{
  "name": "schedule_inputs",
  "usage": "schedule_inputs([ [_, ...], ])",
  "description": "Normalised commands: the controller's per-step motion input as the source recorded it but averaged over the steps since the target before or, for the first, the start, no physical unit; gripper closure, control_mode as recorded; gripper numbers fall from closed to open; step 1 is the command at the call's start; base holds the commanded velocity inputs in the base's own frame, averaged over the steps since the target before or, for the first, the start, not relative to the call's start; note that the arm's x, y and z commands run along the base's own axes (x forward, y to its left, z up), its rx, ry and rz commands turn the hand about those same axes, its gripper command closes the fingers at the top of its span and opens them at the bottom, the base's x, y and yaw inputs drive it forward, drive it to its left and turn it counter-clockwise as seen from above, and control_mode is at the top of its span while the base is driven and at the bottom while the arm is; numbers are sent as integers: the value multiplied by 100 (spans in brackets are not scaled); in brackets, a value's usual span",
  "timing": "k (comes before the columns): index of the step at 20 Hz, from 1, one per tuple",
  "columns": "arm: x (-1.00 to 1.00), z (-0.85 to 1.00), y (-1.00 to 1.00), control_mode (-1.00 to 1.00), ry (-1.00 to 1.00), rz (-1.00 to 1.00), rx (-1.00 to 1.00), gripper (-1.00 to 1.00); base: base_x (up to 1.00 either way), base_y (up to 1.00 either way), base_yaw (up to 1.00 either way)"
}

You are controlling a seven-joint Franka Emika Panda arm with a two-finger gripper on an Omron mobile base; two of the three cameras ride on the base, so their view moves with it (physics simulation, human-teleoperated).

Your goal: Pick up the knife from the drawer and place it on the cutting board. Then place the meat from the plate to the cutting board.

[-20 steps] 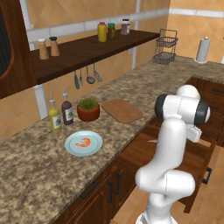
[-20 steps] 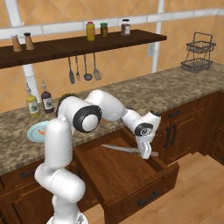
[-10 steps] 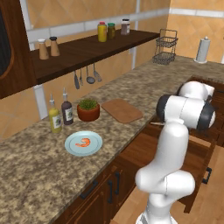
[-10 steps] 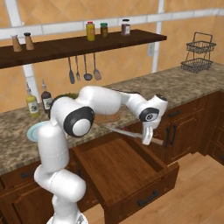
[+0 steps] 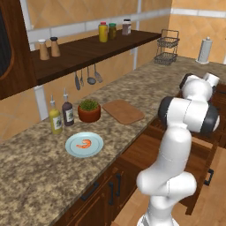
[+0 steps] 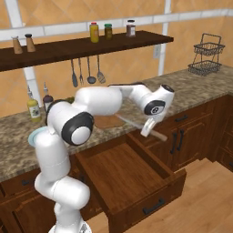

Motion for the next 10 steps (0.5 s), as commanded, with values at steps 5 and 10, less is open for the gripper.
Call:
schedule_inputs([
  [5,17,1,65,-100,-2,-35,0,100,0,0,0],
  [10,44,-4,65,-100,-13,-26,0,100,0,0,0],
])
